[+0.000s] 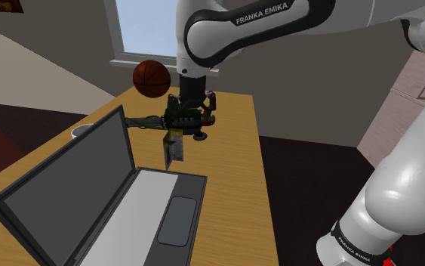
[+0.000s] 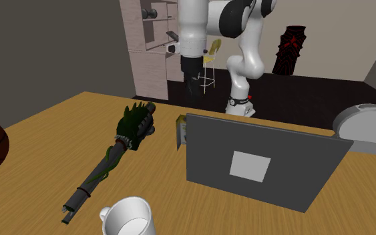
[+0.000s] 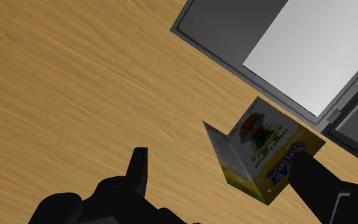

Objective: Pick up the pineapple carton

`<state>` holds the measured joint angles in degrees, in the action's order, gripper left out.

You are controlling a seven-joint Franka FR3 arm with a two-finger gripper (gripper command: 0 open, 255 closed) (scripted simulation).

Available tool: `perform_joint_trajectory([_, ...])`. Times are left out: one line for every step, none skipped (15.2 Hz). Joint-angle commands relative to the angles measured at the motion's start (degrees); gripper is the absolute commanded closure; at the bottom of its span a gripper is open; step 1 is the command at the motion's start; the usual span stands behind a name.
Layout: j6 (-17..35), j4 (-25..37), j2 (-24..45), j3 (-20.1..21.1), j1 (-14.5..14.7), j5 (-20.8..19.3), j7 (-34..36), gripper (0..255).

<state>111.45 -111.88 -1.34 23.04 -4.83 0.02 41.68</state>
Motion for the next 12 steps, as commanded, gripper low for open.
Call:
perform_joint_trajectory([0.6, 3.9, 5.1, 0.6, 0.4, -1.7, 5.1, 0])
perform_joint_trajectory([0.4, 6.3, 7.6, 0.6, 0.8, -2.6, 7.4, 0])
perform_joint_trajectory([0.2, 8.7, 10.2, 0.6, 1.2, -3.5, 9.6, 0])
perform_joint_trajectory([-0.1, 11.3, 12.8, 0.5, 1.7, -4.3, 11.8, 0])
perform_joint_trajectory([-0.3, 12.6, 14.1, 0.3, 2.0, -4.7, 12.8, 0])
perform_joint_trajectory([0.5, 12.1, 14.3, 0.2, 2.1, -4.8, 12.8, 0])
perform_joint_trajectory([1.2, 11.5, 14.4, 0.2, 2.1, -4.9, 12.9, 0])
perform_joint_trajectory([1.9, 11.0, 14.6, 0.2, 2.1, -5.0, 12.9, 0])
perform_joint_trajectory([2.6, 10.5, 14.8, 0.1, 2.1, -5.1, 13.0, 0])
perform_joint_trajectory([3.3, 10.0, 15.1, 0.1, 2.1, -5.2, 13.1, 0])
perform_joint_trajectory([4.0, 9.5, 15.3, 0.1, 2.2, -5.3, 13.1, 0])
perform_joint_trajectory([4.7, 9.0, 15.5, 0.0, 2.2, -5.4, 13.2, 0])
